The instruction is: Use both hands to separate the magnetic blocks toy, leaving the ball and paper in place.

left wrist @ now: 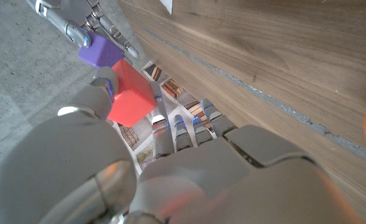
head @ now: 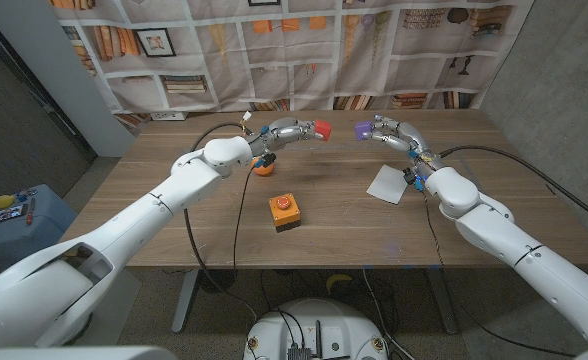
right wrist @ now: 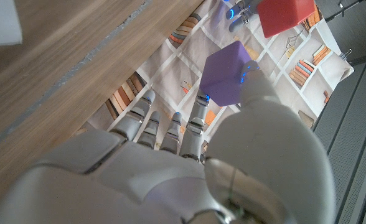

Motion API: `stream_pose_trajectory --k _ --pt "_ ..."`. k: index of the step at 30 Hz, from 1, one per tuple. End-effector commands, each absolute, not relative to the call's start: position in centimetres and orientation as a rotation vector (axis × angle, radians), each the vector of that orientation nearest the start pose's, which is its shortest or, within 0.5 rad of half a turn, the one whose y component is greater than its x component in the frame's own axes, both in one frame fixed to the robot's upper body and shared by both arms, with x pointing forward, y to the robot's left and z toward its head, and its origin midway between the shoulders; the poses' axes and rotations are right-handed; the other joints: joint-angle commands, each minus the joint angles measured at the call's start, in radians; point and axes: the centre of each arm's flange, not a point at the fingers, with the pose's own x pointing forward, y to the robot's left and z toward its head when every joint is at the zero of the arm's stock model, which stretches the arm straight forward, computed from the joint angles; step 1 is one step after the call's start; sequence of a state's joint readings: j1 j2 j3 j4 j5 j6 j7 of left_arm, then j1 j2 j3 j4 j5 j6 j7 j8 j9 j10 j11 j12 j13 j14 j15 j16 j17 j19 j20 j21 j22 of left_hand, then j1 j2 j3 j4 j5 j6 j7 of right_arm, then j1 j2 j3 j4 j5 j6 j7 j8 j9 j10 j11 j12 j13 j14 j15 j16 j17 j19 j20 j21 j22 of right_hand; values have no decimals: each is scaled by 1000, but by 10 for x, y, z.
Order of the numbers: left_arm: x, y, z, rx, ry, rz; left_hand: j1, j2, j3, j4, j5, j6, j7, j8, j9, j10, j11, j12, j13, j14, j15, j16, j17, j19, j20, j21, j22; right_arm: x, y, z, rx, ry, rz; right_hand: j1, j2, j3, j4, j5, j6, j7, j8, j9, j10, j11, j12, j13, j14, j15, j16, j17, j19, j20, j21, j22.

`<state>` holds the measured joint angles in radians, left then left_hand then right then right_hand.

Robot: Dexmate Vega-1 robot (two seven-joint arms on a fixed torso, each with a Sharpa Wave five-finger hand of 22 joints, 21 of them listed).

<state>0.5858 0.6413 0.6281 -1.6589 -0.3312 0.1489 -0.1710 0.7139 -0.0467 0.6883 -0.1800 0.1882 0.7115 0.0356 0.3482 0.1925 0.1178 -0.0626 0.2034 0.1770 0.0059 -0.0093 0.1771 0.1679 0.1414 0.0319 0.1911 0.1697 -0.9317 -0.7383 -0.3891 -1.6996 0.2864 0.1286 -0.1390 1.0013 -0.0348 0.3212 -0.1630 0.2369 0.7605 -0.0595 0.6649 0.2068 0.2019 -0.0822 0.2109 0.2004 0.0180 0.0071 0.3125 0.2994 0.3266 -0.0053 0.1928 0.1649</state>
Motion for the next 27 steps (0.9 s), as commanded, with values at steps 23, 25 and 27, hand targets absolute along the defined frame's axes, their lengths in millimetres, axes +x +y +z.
stream_pose_trajectory --k 23,25,27 --pt "586 159 95 1065 -421 -324 19 23 -12 -1 6 75 -51 2 5 20 -5 0 -1 15 -10 3 0 5 -8 -1 1 598 -261 43 -881 -569 105 57 91 -5 -2 4 166 -142 82 1 22 2 2 3 17 -2 4 7 10 0 3 6" --pt "585 159 96 1099 -407 -310 20 24 -13 -1 6 76 -53 2 6 20 -5 0 -1 16 -11 3 0 6 -8 -1 1 599 -260 45 -910 -561 104 57 91 -6 -1 3 166 -143 83 1 23 2 2 3 18 -2 4 7 10 1 3 6" --pt "583 159 98 1128 -399 -296 20 25 -14 -1 6 77 -53 2 6 20 -5 -1 -1 17 -11 4 0 7 -9 0 1 600 -258 46 -933 -556 105 57 92 -6 -1 3 167 -142 83 1 25 1 2 3 17 -2 4 7 10 0 3 6"
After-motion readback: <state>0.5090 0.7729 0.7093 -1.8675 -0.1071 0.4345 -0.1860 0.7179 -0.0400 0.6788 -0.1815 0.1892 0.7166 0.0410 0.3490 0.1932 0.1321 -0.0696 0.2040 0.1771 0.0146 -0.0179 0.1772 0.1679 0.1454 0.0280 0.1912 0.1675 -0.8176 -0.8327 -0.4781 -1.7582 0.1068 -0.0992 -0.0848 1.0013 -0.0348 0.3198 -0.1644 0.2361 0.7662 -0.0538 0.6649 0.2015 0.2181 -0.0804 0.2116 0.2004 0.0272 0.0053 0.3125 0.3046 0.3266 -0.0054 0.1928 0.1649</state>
